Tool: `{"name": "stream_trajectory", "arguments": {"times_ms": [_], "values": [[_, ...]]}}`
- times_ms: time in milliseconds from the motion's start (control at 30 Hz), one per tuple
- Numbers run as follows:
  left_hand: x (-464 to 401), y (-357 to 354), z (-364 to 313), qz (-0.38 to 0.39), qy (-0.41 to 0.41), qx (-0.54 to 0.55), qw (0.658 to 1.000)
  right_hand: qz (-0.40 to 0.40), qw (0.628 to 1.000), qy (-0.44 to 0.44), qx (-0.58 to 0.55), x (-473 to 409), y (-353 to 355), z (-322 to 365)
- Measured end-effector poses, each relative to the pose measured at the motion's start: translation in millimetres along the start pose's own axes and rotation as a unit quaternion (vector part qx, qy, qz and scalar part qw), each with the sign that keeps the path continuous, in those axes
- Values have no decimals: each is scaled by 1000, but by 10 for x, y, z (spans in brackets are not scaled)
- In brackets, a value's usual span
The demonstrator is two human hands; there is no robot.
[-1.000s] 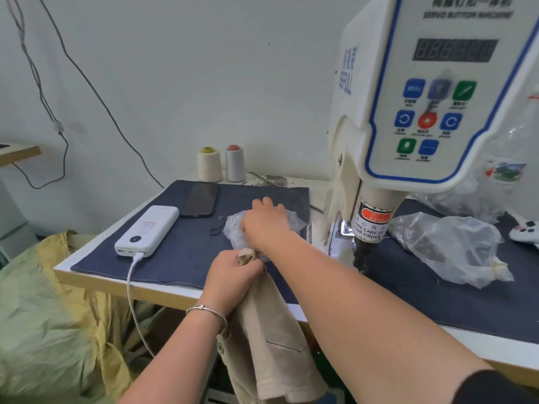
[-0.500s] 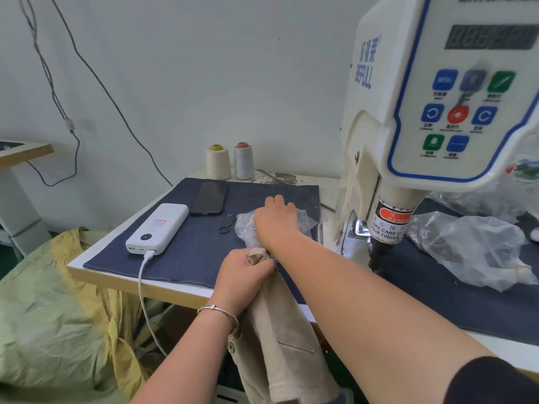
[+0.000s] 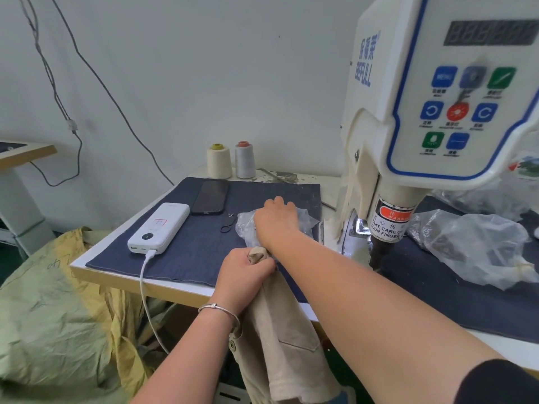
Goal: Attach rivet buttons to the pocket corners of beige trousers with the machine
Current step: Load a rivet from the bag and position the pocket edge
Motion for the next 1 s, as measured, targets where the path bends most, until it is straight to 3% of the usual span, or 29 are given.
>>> {"name": "stream_trajectory", "arguments": {"times_ms": [267,1000], "values": [[17,14,-27,8,17,-5,1000,-26,999,-19,5,18,27,14],[0,-2,-23,12,4,-4,1000,3,1000,-18,-17,35,-2,-22]]}}
Point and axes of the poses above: each hand's wrist, its own x-axis away from the middle knuckle, its own y-axis out of the back of the hand, z = x × y, the point moved 4 cm from there along -x, towards the middle knuckle, and after that the axes turned 15 degrees about -x, right-handed, at the moved point
